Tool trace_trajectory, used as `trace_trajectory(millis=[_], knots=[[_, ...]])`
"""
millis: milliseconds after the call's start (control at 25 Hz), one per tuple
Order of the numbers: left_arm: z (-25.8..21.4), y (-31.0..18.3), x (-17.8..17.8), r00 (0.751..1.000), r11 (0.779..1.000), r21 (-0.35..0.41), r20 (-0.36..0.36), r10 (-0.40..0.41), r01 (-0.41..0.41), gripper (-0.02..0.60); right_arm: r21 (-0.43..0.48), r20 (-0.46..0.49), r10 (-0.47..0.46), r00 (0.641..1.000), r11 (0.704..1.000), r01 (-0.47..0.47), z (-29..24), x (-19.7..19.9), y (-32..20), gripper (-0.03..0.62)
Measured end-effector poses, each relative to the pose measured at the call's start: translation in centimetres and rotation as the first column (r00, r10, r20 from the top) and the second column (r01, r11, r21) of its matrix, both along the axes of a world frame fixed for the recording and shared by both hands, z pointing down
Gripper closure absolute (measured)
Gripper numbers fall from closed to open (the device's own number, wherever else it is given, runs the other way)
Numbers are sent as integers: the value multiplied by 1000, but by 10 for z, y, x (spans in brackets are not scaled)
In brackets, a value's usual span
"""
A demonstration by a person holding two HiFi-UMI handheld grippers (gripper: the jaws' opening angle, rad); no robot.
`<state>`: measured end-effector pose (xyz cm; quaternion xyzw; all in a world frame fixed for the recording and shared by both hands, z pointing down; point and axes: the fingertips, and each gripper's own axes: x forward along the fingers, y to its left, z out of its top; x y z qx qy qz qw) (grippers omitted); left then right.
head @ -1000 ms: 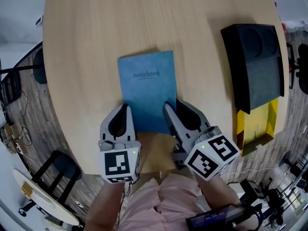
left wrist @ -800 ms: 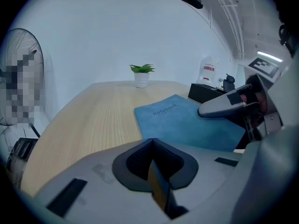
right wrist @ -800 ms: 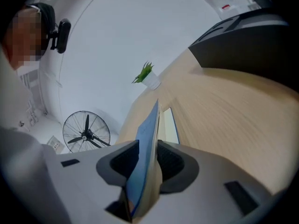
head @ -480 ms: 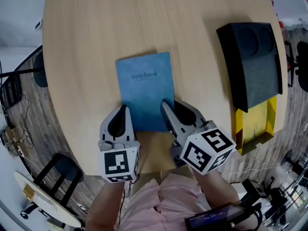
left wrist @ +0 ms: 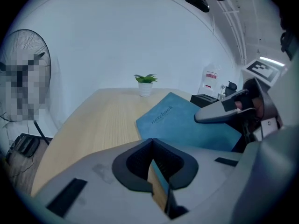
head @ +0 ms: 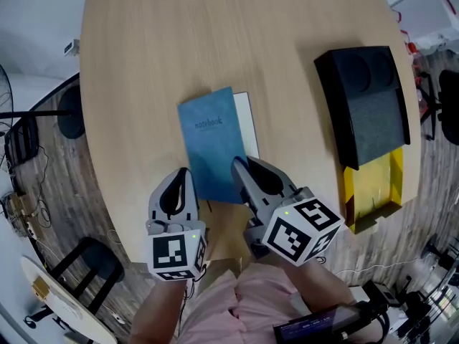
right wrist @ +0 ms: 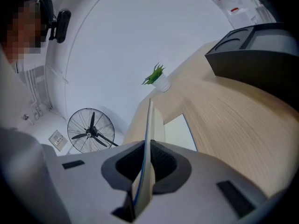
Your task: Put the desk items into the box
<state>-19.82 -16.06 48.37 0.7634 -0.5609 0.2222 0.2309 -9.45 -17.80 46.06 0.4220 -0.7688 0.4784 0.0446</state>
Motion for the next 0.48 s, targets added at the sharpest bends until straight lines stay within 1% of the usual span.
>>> trace_trajectory(millis=[240, 480], knots=[[-45, 5, -5, 1000, 995, 101, 1, -21, 20, 569, 36, -3, -25, 1000, 999, 25, -26, -8, 7, 563], [-84, 23, -7, 999, 983, 178, -5, -35, 35, 569, 131, -50, -43, 998, 990, 49, -63, -13, 17, 565]])
